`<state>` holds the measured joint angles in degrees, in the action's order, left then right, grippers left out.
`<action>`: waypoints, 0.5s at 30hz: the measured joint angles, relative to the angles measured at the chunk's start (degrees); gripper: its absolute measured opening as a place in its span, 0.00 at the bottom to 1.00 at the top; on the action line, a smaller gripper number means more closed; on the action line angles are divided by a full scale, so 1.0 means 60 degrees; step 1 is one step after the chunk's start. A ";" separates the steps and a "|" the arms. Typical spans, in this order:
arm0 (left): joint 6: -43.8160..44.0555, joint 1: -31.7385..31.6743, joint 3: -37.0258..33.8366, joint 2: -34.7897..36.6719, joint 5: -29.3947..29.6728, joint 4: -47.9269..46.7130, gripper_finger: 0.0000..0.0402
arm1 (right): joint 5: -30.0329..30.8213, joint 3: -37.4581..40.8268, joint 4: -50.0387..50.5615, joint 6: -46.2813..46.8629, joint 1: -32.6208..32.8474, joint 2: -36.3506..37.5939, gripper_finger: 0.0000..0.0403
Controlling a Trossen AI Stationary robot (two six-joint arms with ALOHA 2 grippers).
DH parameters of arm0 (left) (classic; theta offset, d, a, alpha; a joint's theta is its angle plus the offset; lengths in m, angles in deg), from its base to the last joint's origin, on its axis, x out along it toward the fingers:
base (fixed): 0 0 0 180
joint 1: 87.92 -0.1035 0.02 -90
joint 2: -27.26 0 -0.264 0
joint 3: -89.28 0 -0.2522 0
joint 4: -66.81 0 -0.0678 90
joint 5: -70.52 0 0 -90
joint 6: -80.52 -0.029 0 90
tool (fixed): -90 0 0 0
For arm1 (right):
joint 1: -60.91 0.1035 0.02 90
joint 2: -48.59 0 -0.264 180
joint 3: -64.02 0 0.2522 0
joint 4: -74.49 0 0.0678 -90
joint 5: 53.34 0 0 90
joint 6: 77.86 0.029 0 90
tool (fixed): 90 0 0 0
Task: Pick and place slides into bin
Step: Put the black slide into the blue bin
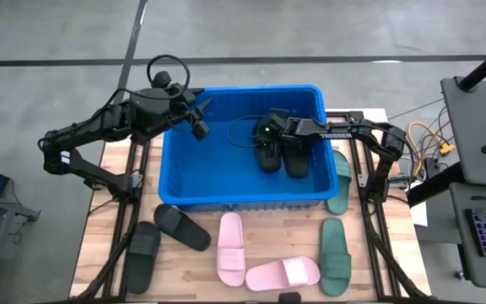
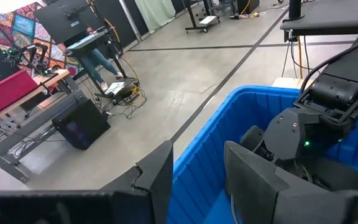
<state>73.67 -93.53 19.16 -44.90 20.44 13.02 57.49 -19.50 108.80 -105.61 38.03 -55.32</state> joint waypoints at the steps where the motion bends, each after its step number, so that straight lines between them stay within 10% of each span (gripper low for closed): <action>1: -0.0003 0.0001 0.0000 0.0000 0.0000 0.0000 0.32 | 0.0012 0.0000 0.0011 0.0009 0.0010 0.0000 0.03; 15: -0.0011 0.0002 0.0000 0.0000 -0.0002 -0.0002 0.32 | 0.0643 0.0108 0.0531 0.0312 0.0205 -0.0006 0.03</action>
<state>73.61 -93.52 19.16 -44.90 20.43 13.01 61.34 -18.85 111.98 -103.74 39.26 -55.36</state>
